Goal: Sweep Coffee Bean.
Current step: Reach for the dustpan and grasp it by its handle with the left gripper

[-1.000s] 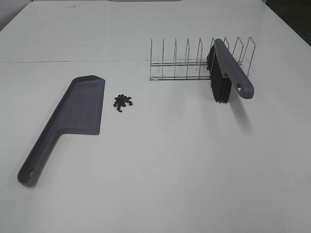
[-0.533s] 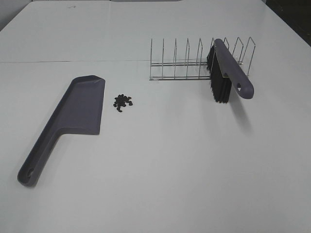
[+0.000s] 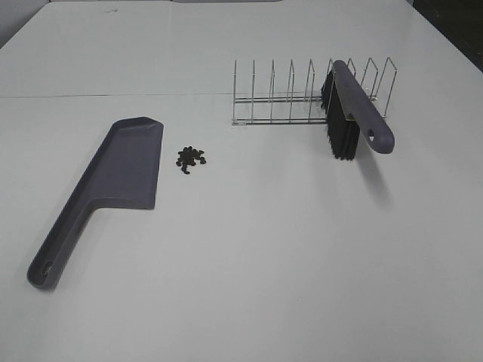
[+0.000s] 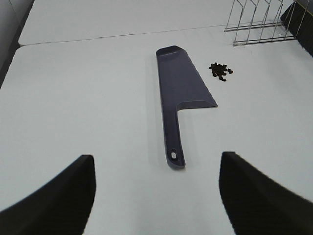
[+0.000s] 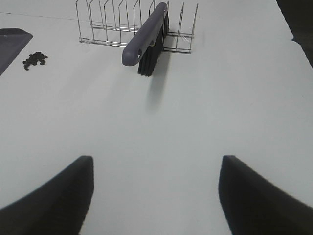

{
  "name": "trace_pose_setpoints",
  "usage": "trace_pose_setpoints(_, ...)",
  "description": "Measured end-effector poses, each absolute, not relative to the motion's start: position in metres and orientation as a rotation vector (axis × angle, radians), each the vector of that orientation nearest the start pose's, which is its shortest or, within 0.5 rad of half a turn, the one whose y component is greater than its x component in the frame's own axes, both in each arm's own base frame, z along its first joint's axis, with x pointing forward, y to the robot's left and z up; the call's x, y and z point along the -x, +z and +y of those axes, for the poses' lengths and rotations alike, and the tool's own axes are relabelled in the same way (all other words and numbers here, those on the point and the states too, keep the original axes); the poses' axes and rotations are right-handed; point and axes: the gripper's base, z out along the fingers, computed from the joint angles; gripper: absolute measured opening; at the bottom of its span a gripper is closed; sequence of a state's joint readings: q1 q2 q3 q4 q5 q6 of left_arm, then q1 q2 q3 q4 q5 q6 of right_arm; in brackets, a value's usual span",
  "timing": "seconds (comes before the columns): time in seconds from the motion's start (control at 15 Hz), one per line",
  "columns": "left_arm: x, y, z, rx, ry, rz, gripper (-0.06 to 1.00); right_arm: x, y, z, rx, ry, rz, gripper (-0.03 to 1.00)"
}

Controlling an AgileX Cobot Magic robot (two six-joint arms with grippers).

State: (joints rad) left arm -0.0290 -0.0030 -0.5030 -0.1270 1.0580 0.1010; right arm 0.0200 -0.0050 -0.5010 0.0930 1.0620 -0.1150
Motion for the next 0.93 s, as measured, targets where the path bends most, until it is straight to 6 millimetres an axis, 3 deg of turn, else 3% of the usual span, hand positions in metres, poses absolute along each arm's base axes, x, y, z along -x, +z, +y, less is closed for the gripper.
trace_pose_setpoints(0.93,0.0062,0.2788,-0.0099,-0.138,-0.106,2.026,0.67,0.0062,0.2777,0.0073,0.142,0.052,2.032,0.63)
